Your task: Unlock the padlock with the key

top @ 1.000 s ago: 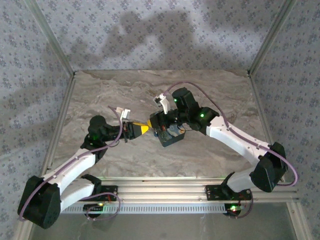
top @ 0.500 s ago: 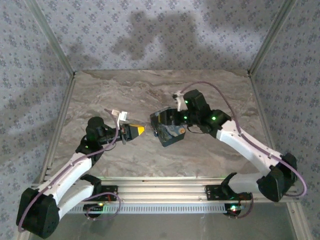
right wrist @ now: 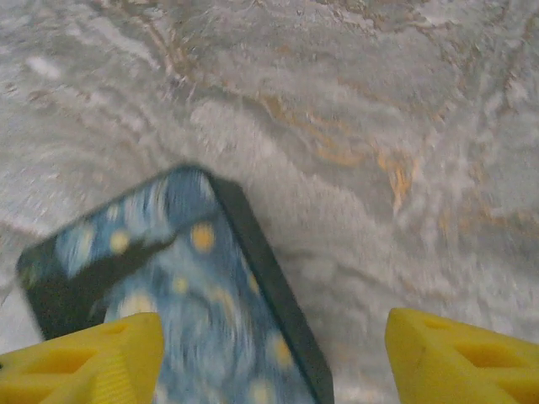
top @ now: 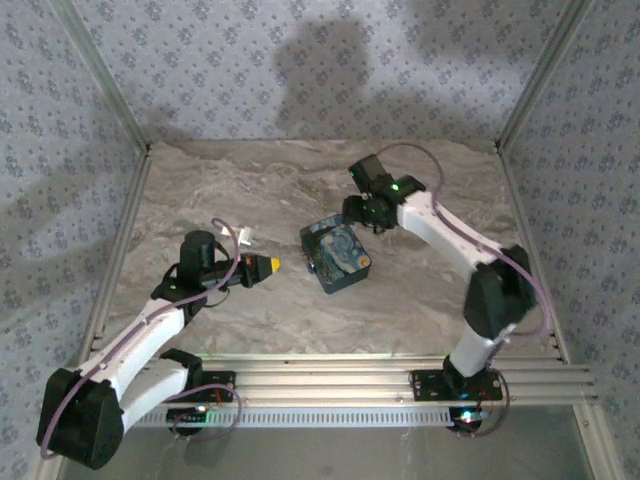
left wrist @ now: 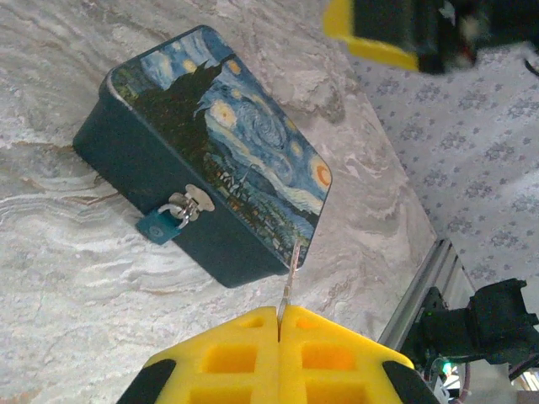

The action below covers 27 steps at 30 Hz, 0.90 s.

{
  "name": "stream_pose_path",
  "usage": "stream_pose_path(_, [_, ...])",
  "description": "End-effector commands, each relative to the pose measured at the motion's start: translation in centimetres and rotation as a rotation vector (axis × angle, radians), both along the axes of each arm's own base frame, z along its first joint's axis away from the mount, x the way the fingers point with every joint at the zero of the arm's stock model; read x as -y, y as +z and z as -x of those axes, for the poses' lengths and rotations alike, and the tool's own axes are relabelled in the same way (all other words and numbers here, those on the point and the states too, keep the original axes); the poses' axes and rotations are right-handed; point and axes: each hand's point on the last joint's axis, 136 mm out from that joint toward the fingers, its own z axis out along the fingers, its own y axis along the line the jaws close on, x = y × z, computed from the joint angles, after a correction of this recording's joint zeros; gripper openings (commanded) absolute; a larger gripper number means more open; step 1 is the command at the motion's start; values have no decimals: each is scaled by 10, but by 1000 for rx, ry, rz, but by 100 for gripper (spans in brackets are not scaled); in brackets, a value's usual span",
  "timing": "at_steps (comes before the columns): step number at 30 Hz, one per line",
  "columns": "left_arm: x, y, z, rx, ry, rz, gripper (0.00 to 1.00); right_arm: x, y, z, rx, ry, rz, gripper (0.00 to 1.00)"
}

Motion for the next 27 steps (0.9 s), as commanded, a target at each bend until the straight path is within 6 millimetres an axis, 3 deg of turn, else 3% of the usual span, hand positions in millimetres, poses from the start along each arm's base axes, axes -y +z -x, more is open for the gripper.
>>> stream_pose_path(1, [-8, 10, 1, 48, 28, -25, 0, 1, -44, -21, -142, 17, 79, 70])
stream_pose_path(4, [-13, 6, 6, 48, 41, -46, 0, -27, -66, -39, -185, 61, 23, 70])
stream_pose_path(7, [-17, 4, 8, 45, 50, -55, 0, -68, -77, -48, -201, 163, -84, 67])
stream_pose_path(10, [-19, 2, 9, 43, 56, -57, 0, -106, -78, -45, -209, 274, -193, 64])
stream_pose_path(14, [-22, -1, 10, 40, 67, -69, 0, -133, -74, -25, -217, 386, -209, 62])
stream_pose_path(18, [-24, -6, 11, 35, 71, -83, 0, -128, -59, -12, -185, 421, -136, 63])
stream_pose_path(23, [-24, -12, 11, 22, 74, -88, 0, -110, 12, -5, 32, 327, -83, 66])
stream_pose_path(27, [-29, -20, 10, 0, 110, -101, 0, -88, 39, 23, 142, 209, 27, 68])
